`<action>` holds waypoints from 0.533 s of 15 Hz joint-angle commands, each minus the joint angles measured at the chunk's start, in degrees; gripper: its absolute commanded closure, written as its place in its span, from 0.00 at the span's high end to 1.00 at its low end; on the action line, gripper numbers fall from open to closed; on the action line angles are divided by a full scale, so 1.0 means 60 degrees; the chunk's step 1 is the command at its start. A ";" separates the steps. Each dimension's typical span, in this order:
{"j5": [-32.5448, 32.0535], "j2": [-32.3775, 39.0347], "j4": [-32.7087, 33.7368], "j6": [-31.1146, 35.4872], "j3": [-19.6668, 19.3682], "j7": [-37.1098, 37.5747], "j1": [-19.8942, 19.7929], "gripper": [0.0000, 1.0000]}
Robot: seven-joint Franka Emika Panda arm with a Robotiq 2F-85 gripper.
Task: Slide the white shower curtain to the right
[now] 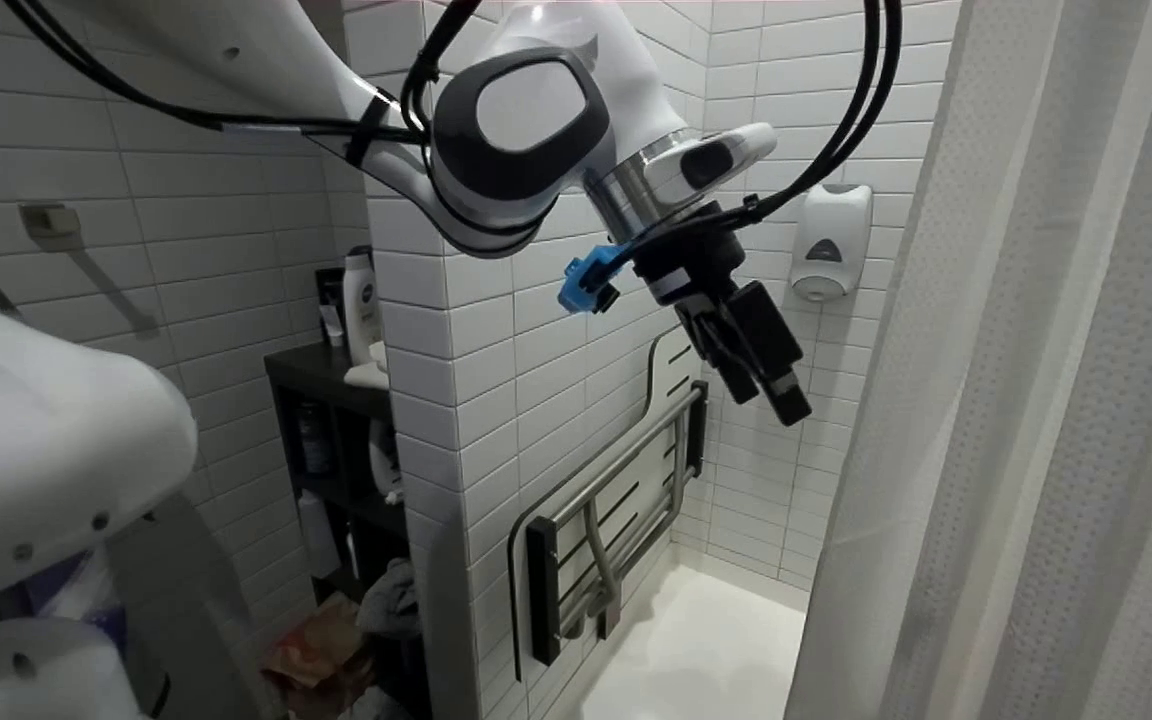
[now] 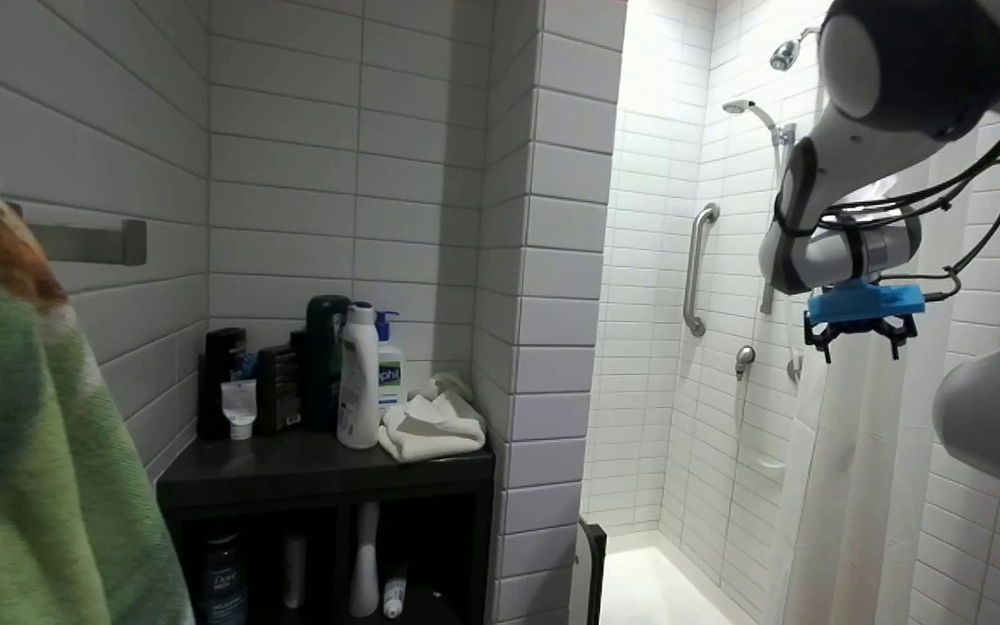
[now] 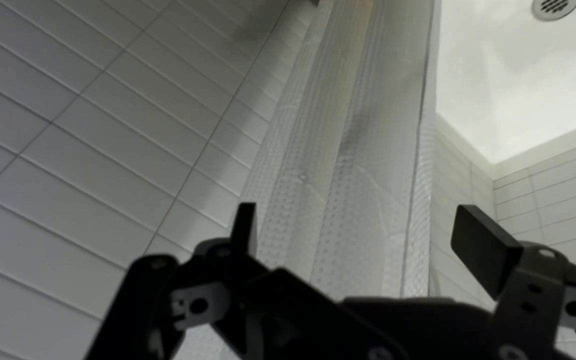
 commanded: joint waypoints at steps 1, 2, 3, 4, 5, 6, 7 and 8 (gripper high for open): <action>0.0165 0.0717 -0.0359 -0.0788 -0.2481 -0.1063 0.2600 1.00; 0.0306 0.0654 -0.0566 -0.0778 -0.3190 -0.1488 0.3351 1.00; 0.0200 0.0559 -0.0767 -0.0724 -0.3930 -0.1695 0.4096 1.00; 0.0882 0.0131 -0.1010 -0.0524 -0.3807 -0.2455 0.3955 1.00; -0.0138 0.0293 -0.1194 -0.0335 -0.5263 -0.1902 0.5417 1.00; -0.0442 0.0110 -0.1431 0.0067 -0.5835 -0.1957 0.5926 1.00; -0.0820 -0.0162 -0.1693 0.0562 -0.6282 -0.1817 0.6326 1.00; -0.1169 -0.0336 -0.1934 0.1178 -0.6741 -0.1749 0.6710 1.00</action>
